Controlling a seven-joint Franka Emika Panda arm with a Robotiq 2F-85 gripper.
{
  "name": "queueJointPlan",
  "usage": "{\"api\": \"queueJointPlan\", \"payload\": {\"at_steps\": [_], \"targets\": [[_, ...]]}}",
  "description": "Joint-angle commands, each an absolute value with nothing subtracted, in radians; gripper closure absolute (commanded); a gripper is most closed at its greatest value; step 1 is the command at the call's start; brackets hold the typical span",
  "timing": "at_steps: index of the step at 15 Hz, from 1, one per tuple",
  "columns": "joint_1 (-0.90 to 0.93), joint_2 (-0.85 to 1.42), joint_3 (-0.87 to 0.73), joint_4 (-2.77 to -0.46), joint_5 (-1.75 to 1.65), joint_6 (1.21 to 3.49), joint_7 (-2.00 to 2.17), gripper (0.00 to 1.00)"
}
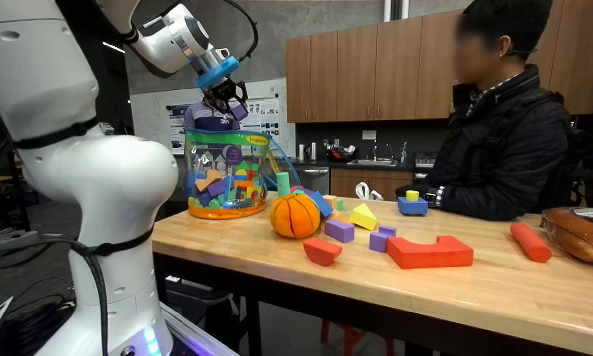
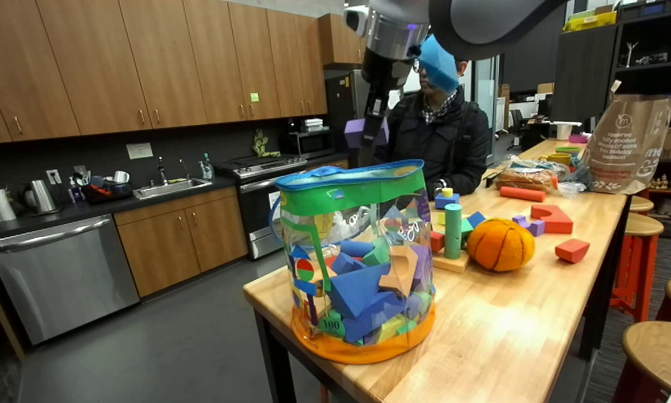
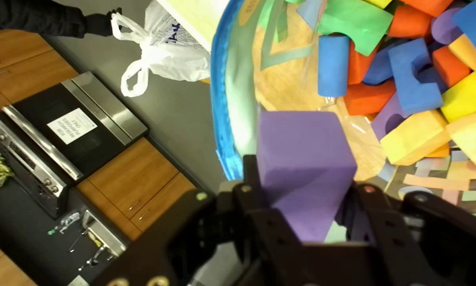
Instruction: Put a purple item in the plastic bag on the table
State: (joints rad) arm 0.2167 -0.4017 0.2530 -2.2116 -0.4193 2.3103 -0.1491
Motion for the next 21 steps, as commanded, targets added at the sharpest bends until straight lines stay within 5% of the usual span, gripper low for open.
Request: {"api": "queueJointPlan", "payload": {"at_steps": [1, 21], "targets": [[0.176, -0.479, 0.240, -2.277, -0.443, 2.359, -0.090, 0.83], [0.061, -0.545, 0.151, -2.552, -0.308, 2.606, 0.022, 0.83]]}}
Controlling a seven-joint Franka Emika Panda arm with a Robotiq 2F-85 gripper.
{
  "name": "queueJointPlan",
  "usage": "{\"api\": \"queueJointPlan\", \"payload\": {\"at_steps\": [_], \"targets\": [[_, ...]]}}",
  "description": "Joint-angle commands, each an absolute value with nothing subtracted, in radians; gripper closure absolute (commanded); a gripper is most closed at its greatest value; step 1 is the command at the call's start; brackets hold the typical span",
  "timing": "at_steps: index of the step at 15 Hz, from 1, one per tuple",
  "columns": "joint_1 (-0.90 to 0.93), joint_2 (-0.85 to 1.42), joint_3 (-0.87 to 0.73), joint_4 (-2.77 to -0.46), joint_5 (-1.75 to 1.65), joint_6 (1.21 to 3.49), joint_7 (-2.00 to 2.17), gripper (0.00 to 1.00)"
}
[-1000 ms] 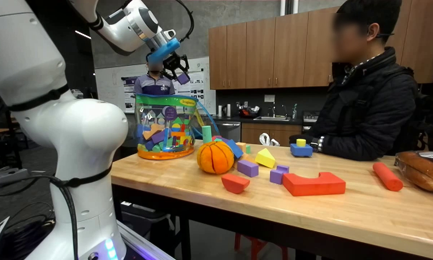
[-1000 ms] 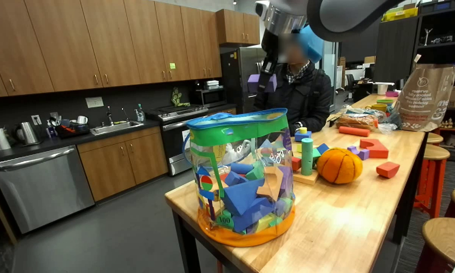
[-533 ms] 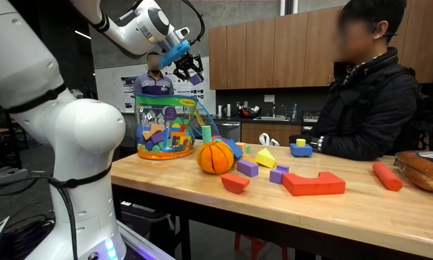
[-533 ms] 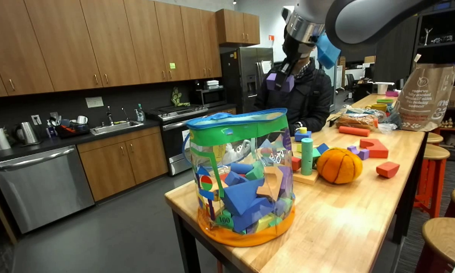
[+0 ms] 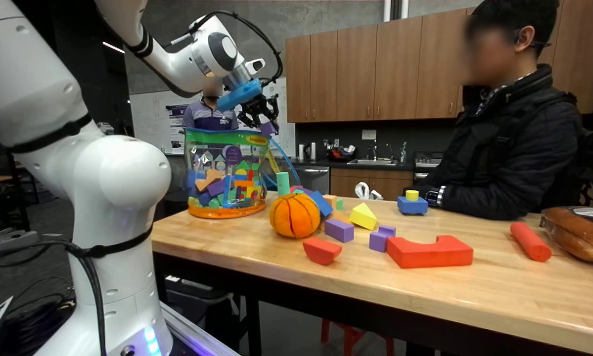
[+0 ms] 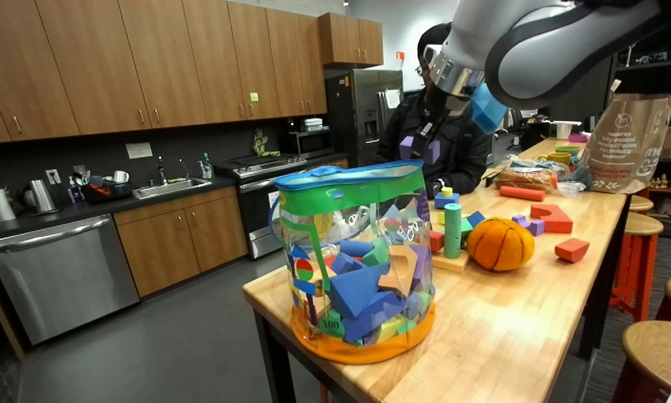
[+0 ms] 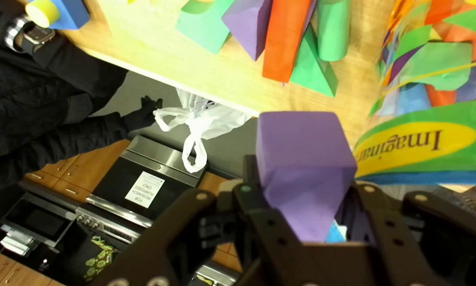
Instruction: Put a purple item in the plastic bag on the table
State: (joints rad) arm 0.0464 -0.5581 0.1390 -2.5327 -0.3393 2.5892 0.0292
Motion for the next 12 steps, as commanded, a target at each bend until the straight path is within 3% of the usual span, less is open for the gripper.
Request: {"api": "queueJointPlan", "payload": {"at_steps": [1, 2, 3, 5, 6, 7, 10, 12], "targets": [[0.069, -0.538, 0.156, -2.557, -0.297, 2.608, 0.020, 0.83], [0.075, -0.534, 0.160, -2.560, -0.289, 2.609, 0.019, 0.83], [0.079, -0.526, 0.164, -2.560, -0.283, 2.613, 0.018, 0.77], [0.085, -0.521, 0.169, -2.559, -0.279, 2.615, 0.015, 0.33], [0.091, -0.517, 0.168, -2.559, -0.274, 2.616, 0.010, 0.28], [0.075, -0.528, 0.173, -2.556, -0.285, 2.598, 0.022, 0.48], [0.082, -0.523, 0.174, -2.556, -0.283, 2.601, 0.021, 0.29], [0.083, -0.521, 0.174, -2.556, -0.283, 2.602, 0.021, 0.28]]}}
